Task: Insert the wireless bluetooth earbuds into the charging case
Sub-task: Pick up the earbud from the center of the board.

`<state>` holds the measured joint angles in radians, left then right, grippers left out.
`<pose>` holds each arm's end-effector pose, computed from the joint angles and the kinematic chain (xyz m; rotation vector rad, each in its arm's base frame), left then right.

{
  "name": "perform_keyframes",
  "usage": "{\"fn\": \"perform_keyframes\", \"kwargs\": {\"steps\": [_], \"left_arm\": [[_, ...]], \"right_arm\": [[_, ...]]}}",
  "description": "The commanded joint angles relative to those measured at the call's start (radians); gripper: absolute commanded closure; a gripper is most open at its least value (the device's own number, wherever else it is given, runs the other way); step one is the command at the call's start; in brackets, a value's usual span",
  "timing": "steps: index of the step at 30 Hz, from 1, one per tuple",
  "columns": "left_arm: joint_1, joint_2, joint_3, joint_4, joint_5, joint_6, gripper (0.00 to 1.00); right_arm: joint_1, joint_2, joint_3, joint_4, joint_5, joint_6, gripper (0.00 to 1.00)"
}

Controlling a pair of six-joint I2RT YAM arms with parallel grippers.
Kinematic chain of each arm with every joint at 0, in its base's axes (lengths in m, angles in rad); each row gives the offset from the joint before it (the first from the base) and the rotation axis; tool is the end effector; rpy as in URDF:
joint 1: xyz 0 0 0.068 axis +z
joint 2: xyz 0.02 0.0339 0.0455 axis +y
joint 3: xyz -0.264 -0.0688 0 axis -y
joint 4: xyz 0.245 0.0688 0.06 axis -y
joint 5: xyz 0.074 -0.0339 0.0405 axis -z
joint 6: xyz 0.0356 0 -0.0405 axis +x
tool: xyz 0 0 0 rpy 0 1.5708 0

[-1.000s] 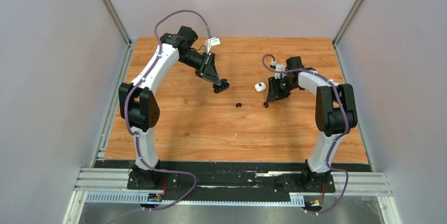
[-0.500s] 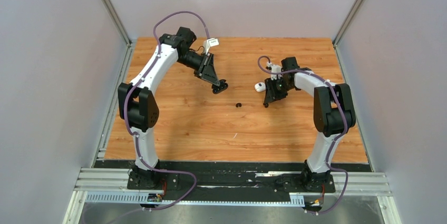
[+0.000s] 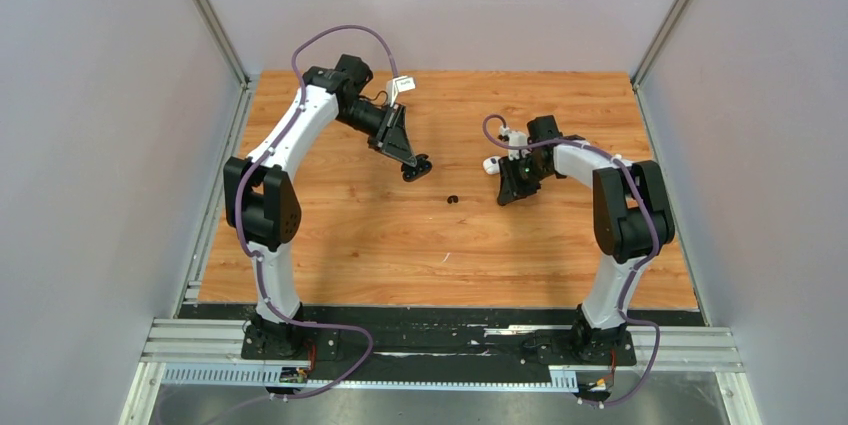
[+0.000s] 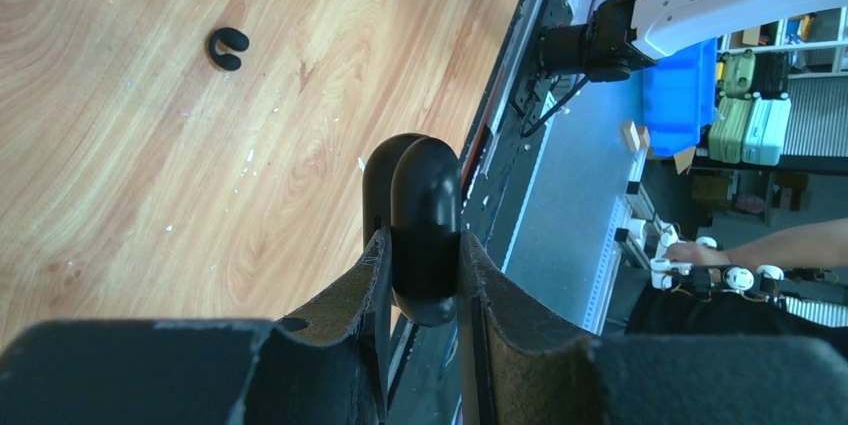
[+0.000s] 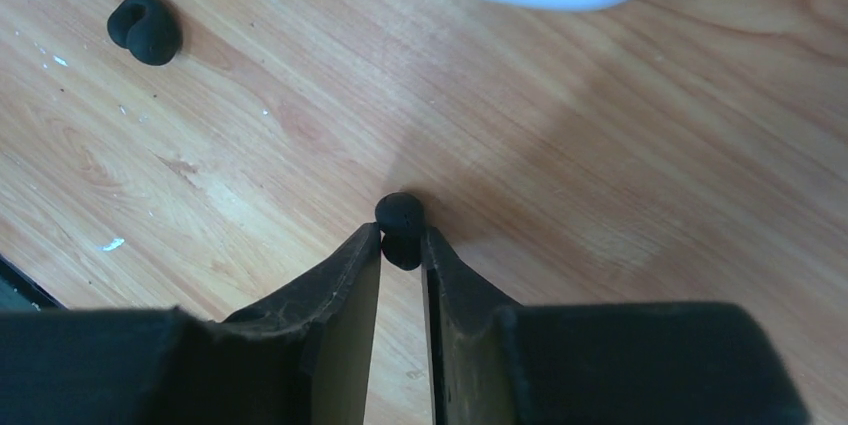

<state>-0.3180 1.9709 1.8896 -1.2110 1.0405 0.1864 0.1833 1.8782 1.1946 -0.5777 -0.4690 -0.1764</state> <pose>0.3677 -0.1534 0.3081 0.8373 2.4262 -1.4861 0.3510 0.0814 0.1562 -0.5954 2.6993 0.6614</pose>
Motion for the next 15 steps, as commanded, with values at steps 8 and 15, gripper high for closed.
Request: {"fn": "perform_keyframes", "kwargs": {"steps": [8,15], "left_arm": [[0.005,-0.070,-0.022,0.009,0.030,0.033,1.00],[0.005,-0.070,-0.030,0.021,0.036,0.025,1.00]], "right_arm": [[0.012,-0.054,0.004,0.002,0.043,0.005,0.76],[0.012,-0.051,0.024,0.012,0.043,-0.009,0.69]]}}
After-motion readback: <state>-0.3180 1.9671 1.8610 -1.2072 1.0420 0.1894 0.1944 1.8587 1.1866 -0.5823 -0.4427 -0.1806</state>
